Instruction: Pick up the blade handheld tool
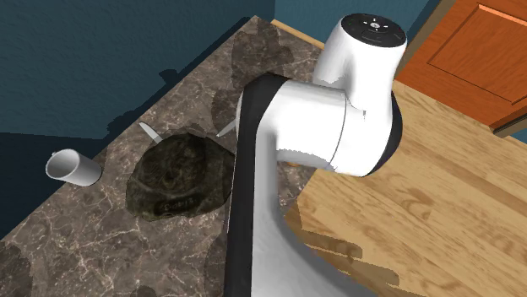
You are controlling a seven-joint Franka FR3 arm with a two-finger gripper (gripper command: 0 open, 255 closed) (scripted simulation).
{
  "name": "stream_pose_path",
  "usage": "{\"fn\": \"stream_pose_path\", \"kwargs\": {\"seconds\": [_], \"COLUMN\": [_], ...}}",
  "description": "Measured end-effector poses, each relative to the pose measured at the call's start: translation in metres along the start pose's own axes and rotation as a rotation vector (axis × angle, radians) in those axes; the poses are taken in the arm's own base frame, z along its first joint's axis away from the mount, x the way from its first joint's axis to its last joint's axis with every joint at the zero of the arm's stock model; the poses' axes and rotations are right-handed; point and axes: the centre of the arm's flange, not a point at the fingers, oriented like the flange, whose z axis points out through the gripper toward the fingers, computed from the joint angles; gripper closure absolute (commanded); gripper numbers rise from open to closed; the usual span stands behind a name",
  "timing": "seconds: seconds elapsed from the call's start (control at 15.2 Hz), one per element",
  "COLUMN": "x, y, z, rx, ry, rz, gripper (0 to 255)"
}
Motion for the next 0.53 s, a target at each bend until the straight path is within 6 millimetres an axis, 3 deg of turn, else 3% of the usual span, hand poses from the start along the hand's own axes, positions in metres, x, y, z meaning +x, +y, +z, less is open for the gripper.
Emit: {"fn": "stream_pose_path", "kwargs": {"seconds": [0.53], "x": [0.09], "y": [-0.042], "z": [0.05], "rx": [-0.005], "ry": [-0.033], "rz": [0.041], "gripper": [0]}}
